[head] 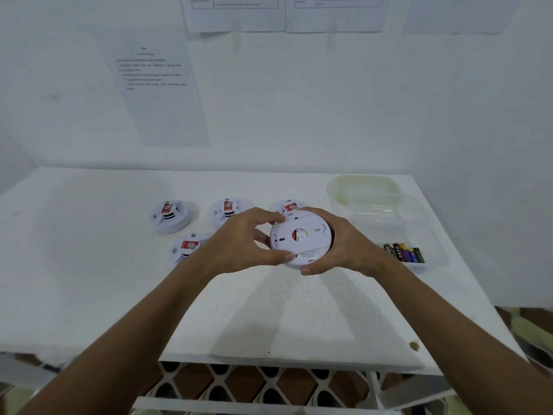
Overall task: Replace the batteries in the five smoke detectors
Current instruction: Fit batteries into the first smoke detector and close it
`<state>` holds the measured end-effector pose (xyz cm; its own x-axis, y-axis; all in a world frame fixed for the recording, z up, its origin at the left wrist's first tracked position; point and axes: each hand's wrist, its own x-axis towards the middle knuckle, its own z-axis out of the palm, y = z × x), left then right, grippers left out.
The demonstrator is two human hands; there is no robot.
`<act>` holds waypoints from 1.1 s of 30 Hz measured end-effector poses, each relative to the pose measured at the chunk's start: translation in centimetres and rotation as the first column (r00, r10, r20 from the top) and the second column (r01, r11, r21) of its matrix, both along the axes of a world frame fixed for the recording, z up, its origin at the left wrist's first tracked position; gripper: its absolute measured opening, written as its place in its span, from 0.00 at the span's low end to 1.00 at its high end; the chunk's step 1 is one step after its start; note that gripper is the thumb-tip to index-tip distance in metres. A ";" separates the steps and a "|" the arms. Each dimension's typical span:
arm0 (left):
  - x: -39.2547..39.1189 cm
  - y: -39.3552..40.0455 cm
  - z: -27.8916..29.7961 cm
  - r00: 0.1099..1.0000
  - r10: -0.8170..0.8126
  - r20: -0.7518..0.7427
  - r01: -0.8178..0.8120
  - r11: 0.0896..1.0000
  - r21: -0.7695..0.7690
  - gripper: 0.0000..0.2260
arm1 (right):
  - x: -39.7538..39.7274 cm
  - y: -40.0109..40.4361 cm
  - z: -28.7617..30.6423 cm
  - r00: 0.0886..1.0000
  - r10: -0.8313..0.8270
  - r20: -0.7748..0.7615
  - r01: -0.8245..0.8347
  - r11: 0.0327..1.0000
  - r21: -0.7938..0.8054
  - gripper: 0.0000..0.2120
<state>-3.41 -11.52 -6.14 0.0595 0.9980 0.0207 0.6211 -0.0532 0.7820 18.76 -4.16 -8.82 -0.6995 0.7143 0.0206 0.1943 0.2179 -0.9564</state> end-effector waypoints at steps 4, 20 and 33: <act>-0.3 0.3 0.1 0.992 -0.045 -0.114 0.050 0.998 0.039 0.33 | -0.3 -0.2 0.0 1.000 0.003 0.025 -0.003 1.000 0.008 0.44; -0.9 0.5 -0.6 0.884 -0.147 -0.444 0.229 0.964 0.137 0.30 | -1.5 -1.1 -1.1 0.998 0.012 0.064 -0.014 1.000 0.027 0.45; -3.1 0.2 -2.1 0.902 -0.052 -0.429 0.167 0.957 0.236 0.25 | -1.8 -1.1 -2.4 0.990 -0.097 0.100 0.095 0.995 0.026 0.46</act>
<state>-6.46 -11.30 -8.26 0.2287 0.9464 0.2281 0.8626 -0.3056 0.4032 16.97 -5.29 -11.24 -0.6272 0.7783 -0.0306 0.3107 0.2140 -0.9261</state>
